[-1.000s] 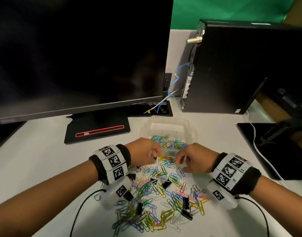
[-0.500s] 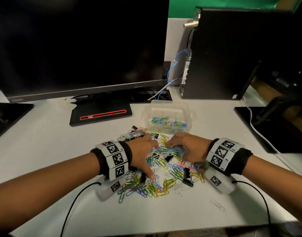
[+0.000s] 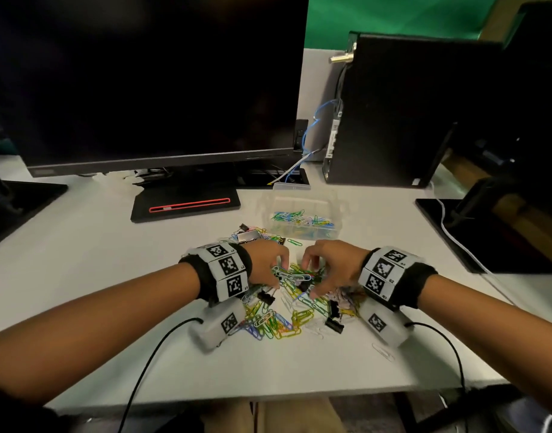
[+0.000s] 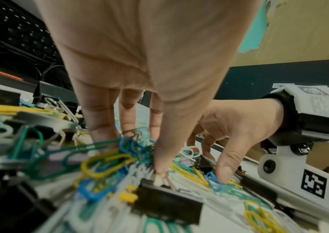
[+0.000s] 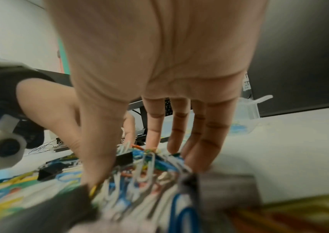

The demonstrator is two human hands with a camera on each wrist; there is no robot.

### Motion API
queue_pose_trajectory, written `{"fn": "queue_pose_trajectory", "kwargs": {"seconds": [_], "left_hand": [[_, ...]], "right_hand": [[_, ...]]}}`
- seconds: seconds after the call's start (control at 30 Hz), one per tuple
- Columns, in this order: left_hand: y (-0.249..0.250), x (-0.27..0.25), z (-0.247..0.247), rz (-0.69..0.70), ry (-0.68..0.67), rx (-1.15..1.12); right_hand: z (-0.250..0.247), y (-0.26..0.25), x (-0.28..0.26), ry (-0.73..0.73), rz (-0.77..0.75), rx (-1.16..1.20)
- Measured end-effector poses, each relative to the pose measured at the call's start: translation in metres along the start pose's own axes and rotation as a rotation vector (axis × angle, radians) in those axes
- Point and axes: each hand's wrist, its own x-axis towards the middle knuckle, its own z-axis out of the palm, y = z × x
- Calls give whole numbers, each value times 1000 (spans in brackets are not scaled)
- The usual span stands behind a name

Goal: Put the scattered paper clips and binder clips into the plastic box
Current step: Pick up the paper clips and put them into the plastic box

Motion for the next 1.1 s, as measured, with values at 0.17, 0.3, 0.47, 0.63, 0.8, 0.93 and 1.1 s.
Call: {"fn": "queue_pose_trajectory", "kwargs": {"seconds": [0.17,0.3,0.47,0.63,0.8,0.93,1.1], "left_hand": [[-2,-3,2,-19,63,-56],[-6,-2,1,-10,104,-86],[-19,3,-7,3,140,-183],[-26,9,-25,24,240,-319],[-31,23,-49,54,359,-494],[-33,45,-61,30,441,-672],[-35,75,-62,-28,504,-731]], "right_hand": [[1,-1,5,-12,-6,39],[-5,5,8,-17,-11,46],[-24,20,13,30,12,164],[-44,33,19,132,24,388],[-65,44,28,276,32,459],[-69,47,48,356,84,506],[-67,52,75,419,173,573]]}}
